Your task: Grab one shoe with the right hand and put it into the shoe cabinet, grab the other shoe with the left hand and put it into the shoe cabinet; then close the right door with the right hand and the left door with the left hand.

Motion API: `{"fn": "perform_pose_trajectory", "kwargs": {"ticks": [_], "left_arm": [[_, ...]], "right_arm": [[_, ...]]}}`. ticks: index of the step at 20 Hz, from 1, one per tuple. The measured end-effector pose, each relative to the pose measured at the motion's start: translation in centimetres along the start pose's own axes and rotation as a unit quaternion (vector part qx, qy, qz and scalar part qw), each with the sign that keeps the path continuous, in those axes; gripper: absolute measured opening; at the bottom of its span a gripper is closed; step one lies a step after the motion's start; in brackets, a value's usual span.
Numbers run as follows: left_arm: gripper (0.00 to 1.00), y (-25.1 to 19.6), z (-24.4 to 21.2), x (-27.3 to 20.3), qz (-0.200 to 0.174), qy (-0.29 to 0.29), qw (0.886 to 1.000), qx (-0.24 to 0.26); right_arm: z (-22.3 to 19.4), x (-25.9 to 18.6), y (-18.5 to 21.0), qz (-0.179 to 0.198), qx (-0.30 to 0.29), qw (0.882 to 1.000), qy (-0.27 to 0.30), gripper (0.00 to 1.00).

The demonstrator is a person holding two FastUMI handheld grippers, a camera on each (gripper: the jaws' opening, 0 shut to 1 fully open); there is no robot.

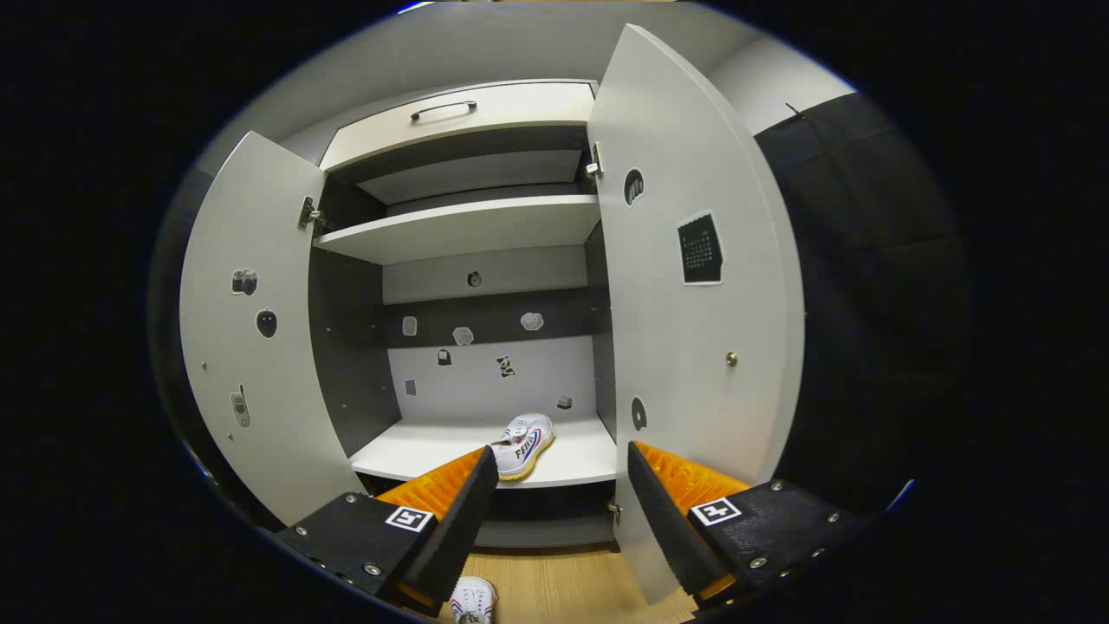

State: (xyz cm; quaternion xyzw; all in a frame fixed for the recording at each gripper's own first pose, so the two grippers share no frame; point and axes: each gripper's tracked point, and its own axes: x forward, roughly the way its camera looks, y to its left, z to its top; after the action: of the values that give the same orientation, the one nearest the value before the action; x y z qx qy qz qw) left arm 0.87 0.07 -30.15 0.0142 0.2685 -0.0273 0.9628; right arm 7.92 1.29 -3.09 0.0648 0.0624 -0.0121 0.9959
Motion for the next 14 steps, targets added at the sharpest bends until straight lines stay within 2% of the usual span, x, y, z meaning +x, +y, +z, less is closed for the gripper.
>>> {"fn": "perform_pose_trajectory", "kwargs": {"ticks": [3,4,7,10,13,14], "left_arm": [[0.95,-1.7,-5.9,2.4,-0.020,0.066,0.998,-0.008],[0.97,-2.2,-8.0,3.1,-0.026,0.092,0.995,-0.008],[0.98,-2.8,-12.5,4.0,-0.029,0.144,0.989,0.012],[0.97,-3.9,-17.4,4.6,-0.042,0.198,0.979,-0.008],[1.00,-3.5,-20.5,5.5,-0.036,0.234,0.972,-0.005],[0.98,-3.5,-20.9,5.9,-0.038,0.238,0.971,-0.004]], "right_arm": [[0.5,-1.3,-0.7,0.004,-0.004,1.000,-0.010,0.92],[0.5,-1.7,-1.0,0.003,-0.005,1.000,-0.011,0.92],[0.6,-2.8,-1.7,0.001,0.001,1.000,-0.011,0.92],[0.6,-3.7,-2.2,0.001,-0.001,1.000,-0.015,0.93],[0.3,-4.1,-2.6,0.001,-0.014,1.000,-0.018,0.92],[0.1,-4.3,-2.7,0.002,-0.017,1.000,-0.016,0.93]]}}
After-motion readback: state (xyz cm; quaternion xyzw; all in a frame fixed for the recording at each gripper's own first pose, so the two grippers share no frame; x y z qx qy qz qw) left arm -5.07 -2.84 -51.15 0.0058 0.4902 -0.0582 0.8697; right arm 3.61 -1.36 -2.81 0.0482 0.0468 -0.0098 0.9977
